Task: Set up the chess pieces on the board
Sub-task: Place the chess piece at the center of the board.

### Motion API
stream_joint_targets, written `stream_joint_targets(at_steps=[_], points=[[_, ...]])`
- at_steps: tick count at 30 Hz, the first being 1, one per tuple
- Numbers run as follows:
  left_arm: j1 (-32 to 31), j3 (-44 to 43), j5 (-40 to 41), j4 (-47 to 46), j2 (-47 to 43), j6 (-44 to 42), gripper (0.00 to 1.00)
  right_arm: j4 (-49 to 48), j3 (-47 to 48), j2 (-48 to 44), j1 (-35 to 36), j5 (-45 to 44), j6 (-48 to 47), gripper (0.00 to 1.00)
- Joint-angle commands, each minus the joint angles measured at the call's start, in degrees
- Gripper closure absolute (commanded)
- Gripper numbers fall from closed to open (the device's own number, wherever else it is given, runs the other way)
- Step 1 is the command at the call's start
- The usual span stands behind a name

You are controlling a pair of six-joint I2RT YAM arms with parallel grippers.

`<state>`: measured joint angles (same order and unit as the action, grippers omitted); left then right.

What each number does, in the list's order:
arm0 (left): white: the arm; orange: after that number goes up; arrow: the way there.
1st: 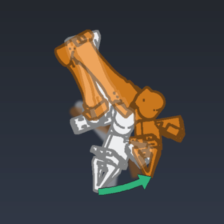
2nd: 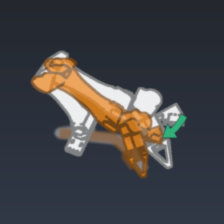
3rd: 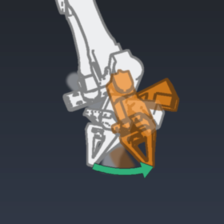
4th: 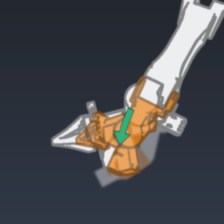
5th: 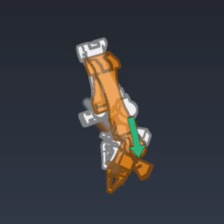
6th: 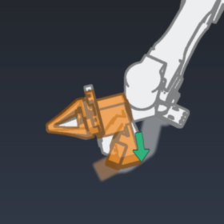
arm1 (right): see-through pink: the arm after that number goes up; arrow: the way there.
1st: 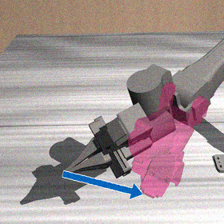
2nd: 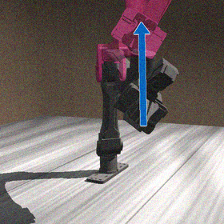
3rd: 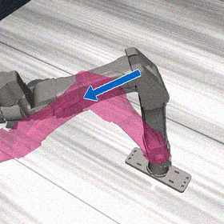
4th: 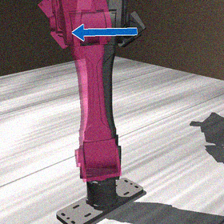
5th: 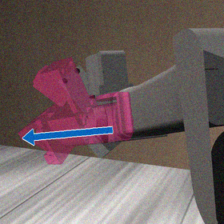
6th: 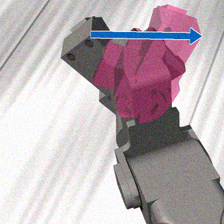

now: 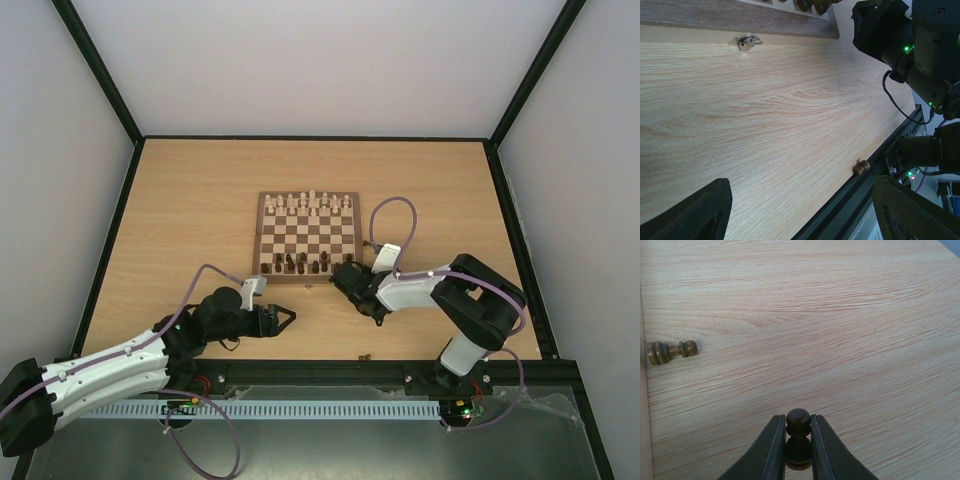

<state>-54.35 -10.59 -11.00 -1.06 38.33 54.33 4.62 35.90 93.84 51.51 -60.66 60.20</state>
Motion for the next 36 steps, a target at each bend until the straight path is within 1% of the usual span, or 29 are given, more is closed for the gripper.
stream_joint_targets(at_steps=[1, 11, 22, 27, 30, 33, 36], points=[[0.1, -1.9, -0.6, -1.9, 0.2, -1.2, 0.20, -3.6, -0.6, 1.9, -0.8, -3.3, 1.3, 0.86], [0.1, -1.9, -0.6, -2.1, 0.1, -1.2, 0.20, -11.3, -4.3, 1.5, -2.1, 1.4, -0.5, 0.82], [0.1, -2.0, -0.6, -2.1, 0.2, -1.0, 0.20, -13.6, -6.6, 0.0, -2.2, 4.5, -1.2, 0.78], [0.1, -2.1, -0.7, -2.1, 0.2, -1.1, 0.21, -13.8, -8.4, -4.5, -2.2, 6.9, -2.3, 0.77], [0.1, -2.1, -0.7, -2.2, 0.5, -1.1, 0.21, -13.0, -9.0, -9.4, -2.4, 9.5, -5.0, 0.70], [0.1, -2.2, -0.8, -2.3, 0.6, -1.2, 0.21, -10.4, -8.6, -14.7, -4.4, 14.5, -7.8, 0.64], [0.1, -2.2, -0.9, -2.4, 0.8, -1.2, 0.21, -6.2, -6.7, -18.4, -9.4, 22.5, -11.0, 0.62]])
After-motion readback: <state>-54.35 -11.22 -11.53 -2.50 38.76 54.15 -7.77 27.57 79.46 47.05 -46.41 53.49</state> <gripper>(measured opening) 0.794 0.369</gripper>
